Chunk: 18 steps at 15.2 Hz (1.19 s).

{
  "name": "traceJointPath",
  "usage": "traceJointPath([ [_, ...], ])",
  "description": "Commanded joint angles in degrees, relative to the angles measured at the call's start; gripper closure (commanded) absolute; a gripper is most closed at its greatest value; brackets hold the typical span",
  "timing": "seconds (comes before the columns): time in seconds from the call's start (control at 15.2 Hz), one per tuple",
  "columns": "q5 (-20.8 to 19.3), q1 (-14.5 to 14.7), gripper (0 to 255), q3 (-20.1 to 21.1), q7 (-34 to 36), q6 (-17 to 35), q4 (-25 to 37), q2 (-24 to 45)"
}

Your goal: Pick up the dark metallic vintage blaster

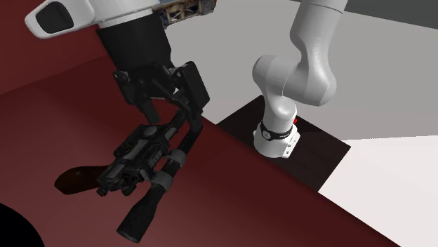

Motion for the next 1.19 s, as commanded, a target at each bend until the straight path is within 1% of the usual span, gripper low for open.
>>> traceJointPath([
  [0.0, 0.0, 0.0, 0, 0.0, -0.1, 0.3, -0.3, 0.0],
  [0.07, 0.0, 0.0, 255, 0.0, -0.1, 0.3, -0.3, 0.0],
  [0.66, 0.0, 0.0, 255, 0.0, -0.1, 0.3, -0.3, 0.0],
  [1.12, 0.2, 0.2, 255, 0.0, 1.0, -4.9, 5.9, 0.9],
])
